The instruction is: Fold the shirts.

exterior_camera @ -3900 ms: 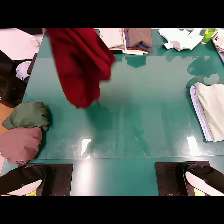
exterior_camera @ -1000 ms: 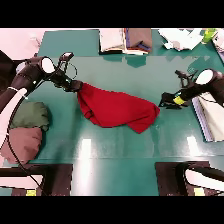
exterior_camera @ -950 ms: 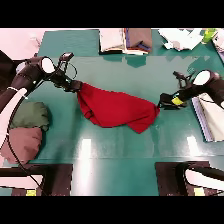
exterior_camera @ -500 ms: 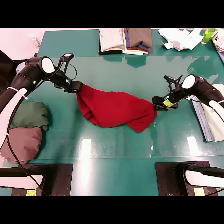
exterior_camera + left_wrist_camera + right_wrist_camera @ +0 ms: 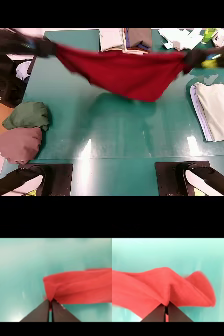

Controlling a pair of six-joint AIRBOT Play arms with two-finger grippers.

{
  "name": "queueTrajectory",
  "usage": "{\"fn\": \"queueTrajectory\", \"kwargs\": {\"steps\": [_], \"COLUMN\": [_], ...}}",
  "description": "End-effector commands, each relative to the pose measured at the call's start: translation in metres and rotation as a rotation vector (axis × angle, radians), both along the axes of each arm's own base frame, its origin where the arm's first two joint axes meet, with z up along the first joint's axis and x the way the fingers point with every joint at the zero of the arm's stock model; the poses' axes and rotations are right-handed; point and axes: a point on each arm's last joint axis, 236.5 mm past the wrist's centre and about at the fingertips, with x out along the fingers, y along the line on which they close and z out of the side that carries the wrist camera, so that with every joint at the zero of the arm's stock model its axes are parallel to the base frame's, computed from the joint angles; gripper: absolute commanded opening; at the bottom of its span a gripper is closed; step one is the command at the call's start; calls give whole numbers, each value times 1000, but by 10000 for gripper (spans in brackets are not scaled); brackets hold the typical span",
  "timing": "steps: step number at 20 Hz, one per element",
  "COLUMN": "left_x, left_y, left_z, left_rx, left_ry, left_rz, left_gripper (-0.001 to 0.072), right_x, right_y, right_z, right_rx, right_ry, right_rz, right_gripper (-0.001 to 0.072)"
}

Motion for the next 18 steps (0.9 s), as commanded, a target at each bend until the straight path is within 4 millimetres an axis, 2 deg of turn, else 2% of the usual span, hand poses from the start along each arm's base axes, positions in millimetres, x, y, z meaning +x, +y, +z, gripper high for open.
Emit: {"fn": "queueTrajectory", "kwargs": {"steps": [1,3,5,8,10,12,14,15,16,18], "left_x": [-83,-125,-154,-166,-152,-120,-71,-45,-17,31], "left_y": [22,32,40,43,40,33,24,19,12,-1], "left_z": [141,191,223,246,241,219,174,144,105,24], "left_rx": [-81,-118,-145,-166,-156,-131,-62,-30,2,60], "left_ry": [-343,-487,-588,-661,-646,-569,-431,-340,-225,-8], "left_rz": [5,8,10,14,14,13,13,14,8,-5], "left_gripper": [26,26,26,25,26,25,25,25,26,26], "right_x": [-55,-81,-99,-109,-106,-92,-67,-49,-31,4], "right_y": [-10,-10,-10,-9,-8,-7,-6,-5,-3,7], "right_z": [119,153,179,197,194,185,165,147,123,56], "right_rx": [-2,-6,-7,-17,-29,-38,-43,-43,-44,-47], "right_ry": [-289,-365,-424,-437,-392,-336,-259,-206,-139,35], "right_rz": [-20,-16,-13,-3,8,16,22,25,31,58], "right_gripper": [17,17,17,16,16,16,16,16,17,17]}}
